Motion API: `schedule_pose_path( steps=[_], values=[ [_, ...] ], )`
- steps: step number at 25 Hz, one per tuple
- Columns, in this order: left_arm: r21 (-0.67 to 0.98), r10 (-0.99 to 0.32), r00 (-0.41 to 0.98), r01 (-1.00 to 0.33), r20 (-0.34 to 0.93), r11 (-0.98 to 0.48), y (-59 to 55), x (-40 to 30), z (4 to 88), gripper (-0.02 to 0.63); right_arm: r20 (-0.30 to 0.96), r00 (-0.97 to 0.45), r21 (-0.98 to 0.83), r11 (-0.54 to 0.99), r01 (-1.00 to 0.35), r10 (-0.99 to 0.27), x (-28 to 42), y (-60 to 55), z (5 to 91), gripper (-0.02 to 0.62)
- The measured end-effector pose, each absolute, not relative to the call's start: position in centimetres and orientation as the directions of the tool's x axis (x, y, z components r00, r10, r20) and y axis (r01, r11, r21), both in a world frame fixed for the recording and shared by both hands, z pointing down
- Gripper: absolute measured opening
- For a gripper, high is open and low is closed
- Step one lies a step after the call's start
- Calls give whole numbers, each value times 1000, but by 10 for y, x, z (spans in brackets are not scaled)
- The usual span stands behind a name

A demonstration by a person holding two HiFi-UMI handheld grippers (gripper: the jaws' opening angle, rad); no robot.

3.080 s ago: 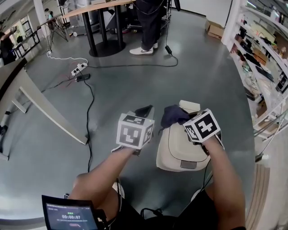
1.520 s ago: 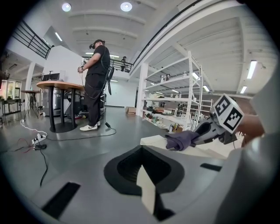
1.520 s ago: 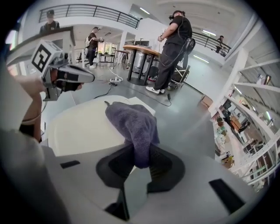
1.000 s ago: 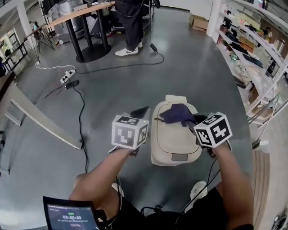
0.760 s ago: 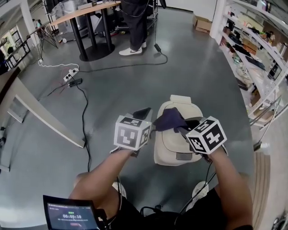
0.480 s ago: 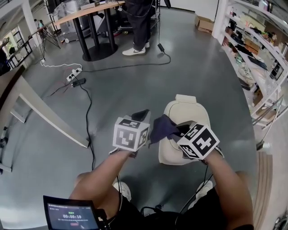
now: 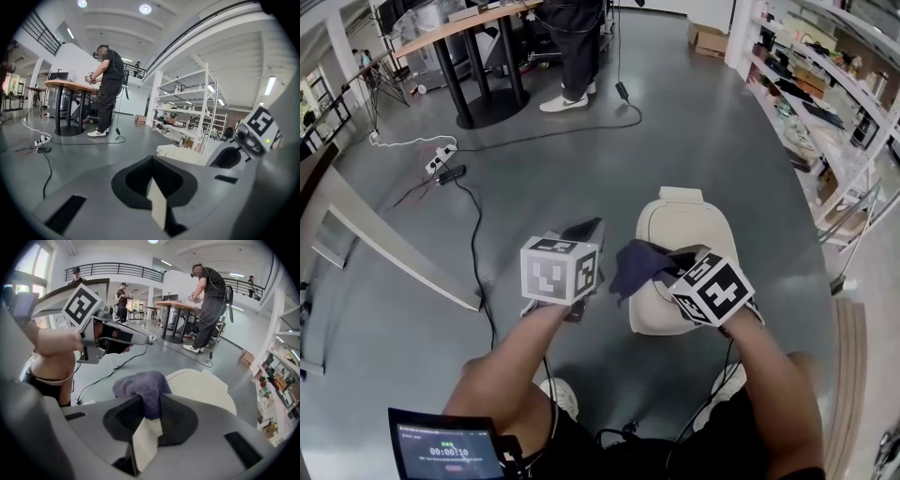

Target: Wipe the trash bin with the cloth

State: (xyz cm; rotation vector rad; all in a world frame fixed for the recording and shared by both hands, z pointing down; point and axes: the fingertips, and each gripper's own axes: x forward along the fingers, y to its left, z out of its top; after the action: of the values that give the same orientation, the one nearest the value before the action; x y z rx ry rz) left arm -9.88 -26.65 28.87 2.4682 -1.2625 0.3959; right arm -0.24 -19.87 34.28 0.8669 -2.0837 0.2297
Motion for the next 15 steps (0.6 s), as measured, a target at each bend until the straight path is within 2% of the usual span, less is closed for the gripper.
schedule_pose_path(
  steps=[15],
  values=[
    [122, -684, 590, -788, 429, -604, -255, -70, 299, -3, 749, -312, 129, 590, -797, -585, 79, -209, 339, 66]
  ],
)
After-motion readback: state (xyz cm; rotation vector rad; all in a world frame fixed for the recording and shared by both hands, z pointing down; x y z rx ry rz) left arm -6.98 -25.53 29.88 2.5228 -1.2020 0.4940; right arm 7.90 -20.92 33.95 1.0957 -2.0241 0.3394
